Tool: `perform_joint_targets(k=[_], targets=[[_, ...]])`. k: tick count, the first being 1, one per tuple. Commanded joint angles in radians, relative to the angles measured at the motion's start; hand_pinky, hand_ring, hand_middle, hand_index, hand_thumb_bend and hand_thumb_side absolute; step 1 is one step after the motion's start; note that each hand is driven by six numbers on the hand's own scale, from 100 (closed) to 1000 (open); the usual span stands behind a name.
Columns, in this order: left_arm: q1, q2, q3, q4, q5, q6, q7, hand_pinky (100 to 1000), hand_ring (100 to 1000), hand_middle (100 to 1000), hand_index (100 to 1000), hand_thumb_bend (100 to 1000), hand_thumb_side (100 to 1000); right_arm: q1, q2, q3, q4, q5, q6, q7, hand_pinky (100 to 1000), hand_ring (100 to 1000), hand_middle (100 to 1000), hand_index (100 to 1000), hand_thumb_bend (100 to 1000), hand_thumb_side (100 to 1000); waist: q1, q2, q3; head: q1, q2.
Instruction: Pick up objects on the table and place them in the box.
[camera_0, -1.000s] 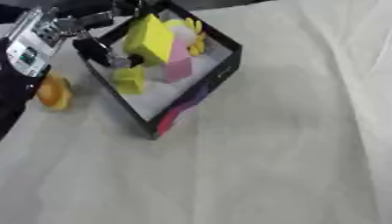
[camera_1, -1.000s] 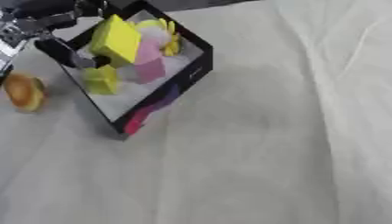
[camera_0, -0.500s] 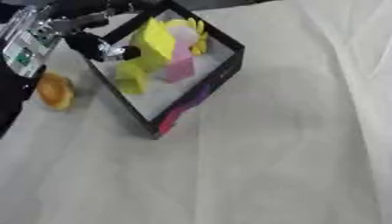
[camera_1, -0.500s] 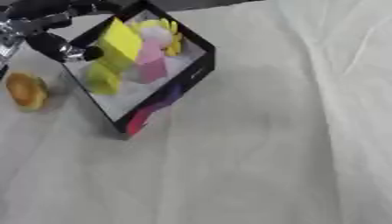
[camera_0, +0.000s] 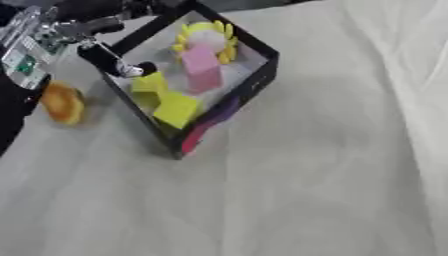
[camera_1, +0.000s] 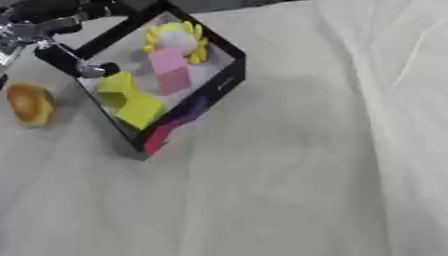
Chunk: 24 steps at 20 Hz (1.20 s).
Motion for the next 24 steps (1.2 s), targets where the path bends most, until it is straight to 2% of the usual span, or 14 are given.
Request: perform_joint_targets(k=[1, 2, 8, 12, 14, 17, 18, 22, 24], targets=[[-0.005, 0.041, 0.032, -0.020, 0.048, -0.026, -0.038, 906, 894, 816, 975, 100, 291, -0.004, -0.030, -0.010, -0.004, 0.005, -0.003, 0.003, 976, 732, 643, 817, 100, 539, -0.001, -0.034, 0.009, -0.001, 0.006], [0.003, 0.049, 0.040, -0.038, 0.064, -0.011, -0.022, 897, 887, 818, 938, 100, 293, 0.002, -0.033, -0.012, -0.003, 0.006, -0.004, 0.001, 976, 732, 643, 817, 100, 540, -0.002, -0.038, 0.018, -0.005, 0.010], [0.099, 0.145, 0.060, -0.188, 0.160, 0.047, 0.080, 892, 849, 778, 899, 100, 306, 0.036, -0.046, -0.026, 0.002, 0.007, -0.013, -0.010, 976, 732, 643, 817, 100, 537, -0.014, -0.054, 0.068, -0.030, 0.012], [0.186, 0.216, 0.087, -0.280, 0.223, 0.100, 0.083, 896, 859, 792, 905, 100, 347, 0.049, -0.049, -0.032, 0.002, 0.005, -0.021, -0.016, 976, 732, 644, 818, 100, 535, -0.027, -0.059, 0.092, -0.035, 0.005], [0.234, 0.246, 0.107, -0.312, 0.257, 0.127, 0.064, 899, 868, 813, 917, 100, 377, 0.054, -0.050, -0.034, 0.002, 0.003, -0.026, -0.019, 976, 732, 643, 818, 100, 534, -0.034, -0.059, 0.103, -0.033, 0.002], [0.291, 0.292, 0.138, -0.336, 0.349, 0.168, -0.015, 909, 890, 844, 949, 100, 412, 0.063, -0.054, -0.037, 0.003, 0.004, -0.033, -0.022, 976, 732, 643, 818, 100, 532, -0.044, -0.059, 0.115, -0.035, -0.005], [0.305, 0.303, 0.148, -0.339, 0.358, 0.177, -0.044, 912, 896, 844, 949, 100, 381, 0.065, -0.055, -0.038, 0.004, 0.005, -0.035, -0.023, 976, 732, 643, 818, 100, 531, -0.047, -0.058, 0.117, -0.037, -0.008], [0.326, 0.319, 0.165, -0.316, 0.332, 0.189, -0.135, 903, 895, 819, 915, 100, 300, 0.073, -0.057, -0.041, 0.007, 0.006, -0.046, -0.026, 976, 733, 644, 818, 100, 527, -0.061, -0.058, 0.123, -0.042, -0.018], [0.323, 0.320, 0.164, -0.290, 0.297, 0.187, -0.166, 902, 897, 819, 906, 124, 326, 0.074, -0.058, -0.040, 0.007, 0.006, -0.050, -0.025, 976, 733, 644, 819, 100, 526, -0.066, -0.057, 0.122, -0.038, -0.024]])
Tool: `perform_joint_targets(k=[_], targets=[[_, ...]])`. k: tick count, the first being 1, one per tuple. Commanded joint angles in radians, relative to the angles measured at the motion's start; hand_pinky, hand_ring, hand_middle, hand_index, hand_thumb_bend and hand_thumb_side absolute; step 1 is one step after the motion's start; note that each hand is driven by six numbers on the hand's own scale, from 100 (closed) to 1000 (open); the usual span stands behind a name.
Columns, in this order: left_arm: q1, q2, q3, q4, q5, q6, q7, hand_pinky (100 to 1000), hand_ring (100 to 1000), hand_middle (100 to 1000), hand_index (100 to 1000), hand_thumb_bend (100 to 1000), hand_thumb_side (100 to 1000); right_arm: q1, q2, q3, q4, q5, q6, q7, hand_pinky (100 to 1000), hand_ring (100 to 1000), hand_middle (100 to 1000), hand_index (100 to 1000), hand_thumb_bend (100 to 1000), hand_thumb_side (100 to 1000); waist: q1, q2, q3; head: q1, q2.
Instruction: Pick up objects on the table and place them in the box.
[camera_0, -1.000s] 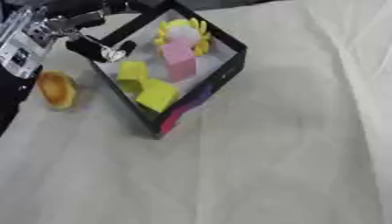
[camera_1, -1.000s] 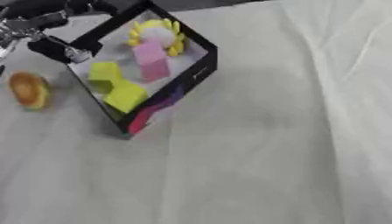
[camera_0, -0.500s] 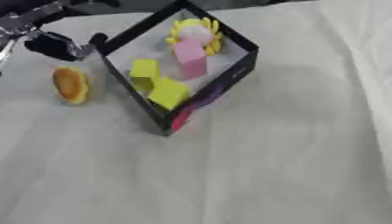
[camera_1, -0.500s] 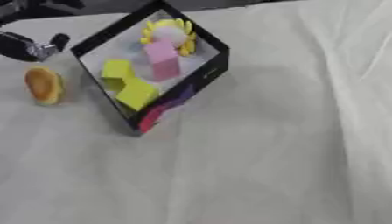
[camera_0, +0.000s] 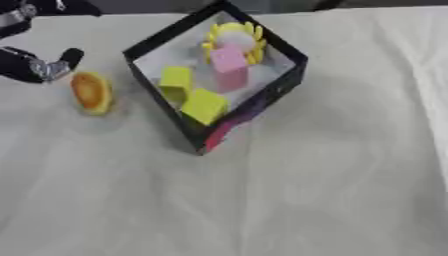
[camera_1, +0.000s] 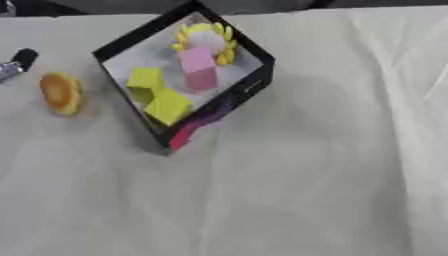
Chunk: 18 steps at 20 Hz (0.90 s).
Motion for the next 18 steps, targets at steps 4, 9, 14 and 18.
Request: perform_joint_targets(k=[4, 9, 14, 18], targets=[[-0.024, 0.042, 0.008, 0.079, -0.109, -0.012, -0.056, 900, 900, 824, 902, 171, 430, -0.005, -0.042, -0.014, -0.003, 0.006, -0.015, 0.001, 976, 733, 643, 819, 100, 525, -0.021, -0.041, 0.000, 0.008, -0.024], [-0.048, 0.021, -0.006, 0.167, -0.208, -0.021, -0.027, 898, 902, 805, 907, 183, 469, -0.007, -0.041, -0.013, -0.001, 0.010, -0.018, 0.004, 976, 733, 643, 819, 100, 524, -0.026, -0.032, -0.007, 0.009, -0.031], [-0.079, -0.006, -0.011, 0.245, -0.300, -0.028, 0.025, 900, 905, 780, 896, 327, 489, -0.006, -0.040, -0.014, 0.001, 0.016, -0.021, 0.006, 977, 733, 643, 820, 100, 525, -0.027, -0.022, -0.012, 0.013, -0.040], [-0.092, -0.021, -0.017, 0.273, -0.360, -0.048, 0.072, 900, 912, 791, 907, 369, 541, -0.006, -0.037, -0.014, 0.004, 0.024, -0.019, 0.009, 978, 733, 643, 820, 100, 528, -0.027, -0.013, -0.015, 0.014, -0.042]])
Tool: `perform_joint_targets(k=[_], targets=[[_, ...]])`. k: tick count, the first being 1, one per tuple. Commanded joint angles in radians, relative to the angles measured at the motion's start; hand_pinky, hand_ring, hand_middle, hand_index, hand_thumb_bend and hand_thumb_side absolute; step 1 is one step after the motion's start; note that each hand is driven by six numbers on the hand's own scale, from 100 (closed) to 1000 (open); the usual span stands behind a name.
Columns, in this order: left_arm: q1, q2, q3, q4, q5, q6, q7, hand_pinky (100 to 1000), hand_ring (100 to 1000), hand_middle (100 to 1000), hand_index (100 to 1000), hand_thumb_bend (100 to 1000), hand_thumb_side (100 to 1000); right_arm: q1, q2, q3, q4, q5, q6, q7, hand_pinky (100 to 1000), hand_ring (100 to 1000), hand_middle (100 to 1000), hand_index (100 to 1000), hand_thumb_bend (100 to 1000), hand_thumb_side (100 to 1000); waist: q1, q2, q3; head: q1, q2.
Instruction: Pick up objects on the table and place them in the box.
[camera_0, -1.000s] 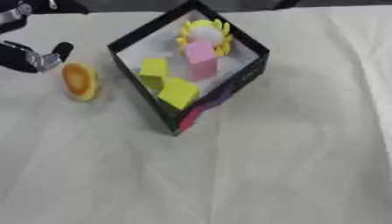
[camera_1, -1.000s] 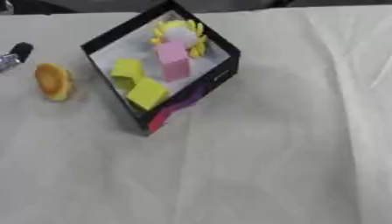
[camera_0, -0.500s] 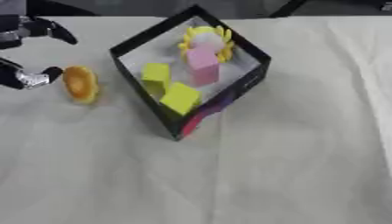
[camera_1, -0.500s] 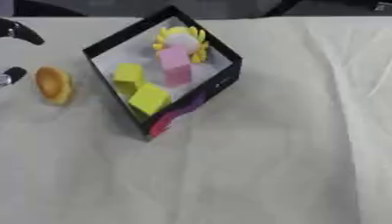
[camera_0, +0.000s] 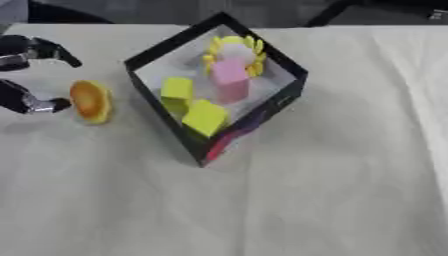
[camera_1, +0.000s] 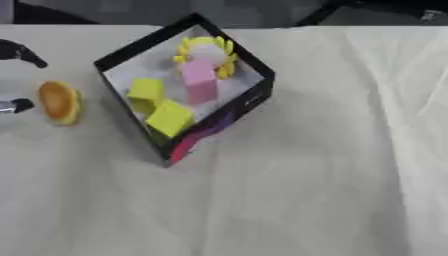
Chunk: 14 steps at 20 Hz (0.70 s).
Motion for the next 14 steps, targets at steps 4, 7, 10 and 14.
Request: perform_joint_targets(k=[4, 7, 10, 14], targets=[[-0.032, 0.009, -0.002, 0.030, -0.060, -0.031, 0.033, 906, 915, 795, 923, 394, 697, -0.012, -0.030, -0.014, -0.002, 0.013, -0.001, 0.006, 978, 733, 643, 820, 100, 528, -0.012, -0.007, -0.004, 0.001, -0.010], [-0.039, 0.001, -0.003, 0.048, -0.078, -0.040, 0.028, 907, 917, 798, 927, 415, 746, -0.014, -0.030, -0.014, -0.001, 0.016, -0.002, 0.007, 978, 733, 643, 821, 100, 527, -0.013, -0.001, -0.010, 0.002, -0.012], [-0.047, -0.008, -0.001, 0.066, -0.104, -0.042, 0.031, 909, 919, 805, 930, 430, 756, -0.015, -0.029, -0.015, -0.001, 0.019, -0.004, 0.009, 978, 733, 643, 821, 100, 529, -0.013, 0.007, -0.017, 0.004, -0.016], [-0.057, -0.016, -0.002, 0.083, -0.150, -0.051, 0.045, 910, 921, 810, 929, 468, 750, -0.019, -0.027, -0.014, 0.000, 0.024, -0.003, 0.011, 979, 733, 643, 821, 100, 532, -0.013, 0.018, -0.021, 0.006, -0.020]])
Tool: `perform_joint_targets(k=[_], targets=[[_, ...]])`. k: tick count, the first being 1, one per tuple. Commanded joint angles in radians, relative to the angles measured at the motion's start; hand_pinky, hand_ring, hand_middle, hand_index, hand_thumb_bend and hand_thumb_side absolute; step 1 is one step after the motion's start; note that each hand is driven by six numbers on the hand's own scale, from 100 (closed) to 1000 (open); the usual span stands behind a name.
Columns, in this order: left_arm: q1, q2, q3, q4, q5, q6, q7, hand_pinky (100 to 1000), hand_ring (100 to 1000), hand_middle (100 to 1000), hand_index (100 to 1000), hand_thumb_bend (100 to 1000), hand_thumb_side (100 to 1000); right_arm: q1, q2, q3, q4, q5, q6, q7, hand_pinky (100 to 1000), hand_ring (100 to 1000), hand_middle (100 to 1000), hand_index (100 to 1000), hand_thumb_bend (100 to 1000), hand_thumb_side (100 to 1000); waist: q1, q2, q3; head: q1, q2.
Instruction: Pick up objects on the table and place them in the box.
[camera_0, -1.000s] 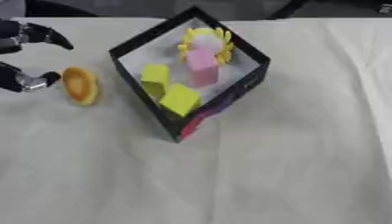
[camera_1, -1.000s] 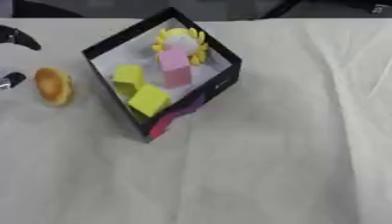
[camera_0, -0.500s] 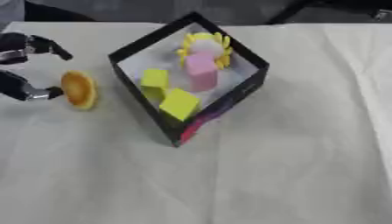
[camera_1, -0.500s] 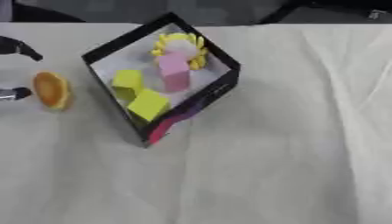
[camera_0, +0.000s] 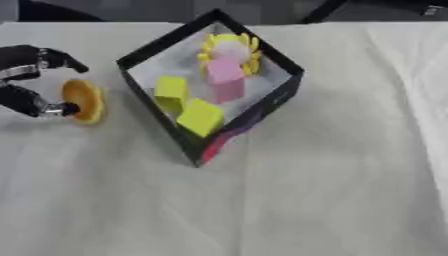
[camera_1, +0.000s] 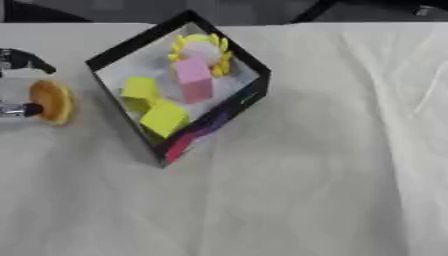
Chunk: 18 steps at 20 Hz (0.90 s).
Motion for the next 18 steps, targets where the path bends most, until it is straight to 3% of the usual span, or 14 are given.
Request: perform_joint_targets(k=[1, 10, 16, 18], targets=[[-0.021, 0.020, 0.008, 0.008, -0.039, -0.010, 0.013, 910, 921, 810, 928, 475, 747, -0.015, -0.026, -0.013, -0.005, 0.007, -0.002, 0.004, 979, 733, 643, 821, 100, 532, -0.013, 0.001, -0.002, 0.004, -0.014], [-0.028, 0.002, 0.008, 0.047, -0.154, -0.021, 0.057, 911, 922, 816, 934, 511, 726, -0.018, -0.023, -0.014, -0.004, 0.016, -0.002, 0.009, 979, 733, 642, 822, 100, 535, -0.012, 0.017, -0.015, 0.016, -0.026], [-0.034, -0.012, 0.011, 0.078, -0.189, -0.019, 0.080, 904, 906, 787, 908, 443, 659, -0.021, -0.021, -0.013, -0.003, 0.018, -0.003, 0.012, 980, 733, 642, 822, 100, 537, -0.011, 0.024, -0.027, 0.022, -0.034], [-0.035, -0.015, 0.010, 0.080, -0.192, -0.021, 0.080, 894, 893, 764, 873, 385, 588, -0.020, -0.020, -0.013, -0.002, 0.019, -0.002, 0.013, 980, 733, 642, 822, 100, 538, -0.011, 0.024, -0.027, 0.022, -0.032]])
